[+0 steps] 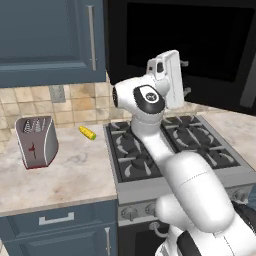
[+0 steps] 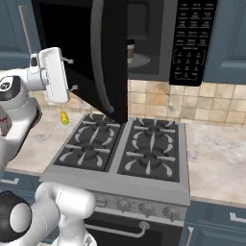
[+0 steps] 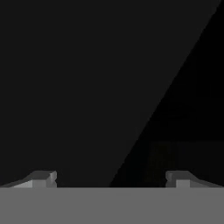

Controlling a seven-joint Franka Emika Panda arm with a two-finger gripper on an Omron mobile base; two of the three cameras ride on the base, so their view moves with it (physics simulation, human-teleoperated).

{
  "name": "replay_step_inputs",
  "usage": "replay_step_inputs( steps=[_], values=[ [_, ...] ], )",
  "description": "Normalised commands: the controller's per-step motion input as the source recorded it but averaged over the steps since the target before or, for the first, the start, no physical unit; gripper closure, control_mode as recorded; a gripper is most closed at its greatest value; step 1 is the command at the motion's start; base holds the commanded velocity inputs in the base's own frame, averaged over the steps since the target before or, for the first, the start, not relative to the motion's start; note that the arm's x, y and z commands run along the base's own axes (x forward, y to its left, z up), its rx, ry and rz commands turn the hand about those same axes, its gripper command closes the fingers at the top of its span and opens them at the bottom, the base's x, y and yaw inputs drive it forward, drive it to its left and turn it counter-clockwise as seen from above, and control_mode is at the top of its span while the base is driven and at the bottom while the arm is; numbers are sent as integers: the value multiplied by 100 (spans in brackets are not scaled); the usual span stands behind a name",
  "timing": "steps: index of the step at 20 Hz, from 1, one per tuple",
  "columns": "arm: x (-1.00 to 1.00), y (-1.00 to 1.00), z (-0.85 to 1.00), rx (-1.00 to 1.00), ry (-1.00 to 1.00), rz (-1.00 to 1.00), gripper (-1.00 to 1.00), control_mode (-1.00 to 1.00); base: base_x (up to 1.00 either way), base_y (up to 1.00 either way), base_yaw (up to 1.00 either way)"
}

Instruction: Close the microwave door.

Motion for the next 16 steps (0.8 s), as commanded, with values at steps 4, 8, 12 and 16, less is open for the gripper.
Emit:
replay_step_inputs(
  steps=[4,8,12,16],
  values=[
    [14,-50,20,14,8,4,-100,-100,0,0,0],
    [8,-45,2,16,6,27,-100,-100,0,0,0],
    [7,-37,5,26,0,42,-100,-100,0,0,0],
    [21,-29,3,17,0,48,-100,-100,0,0,0]
  ],
)
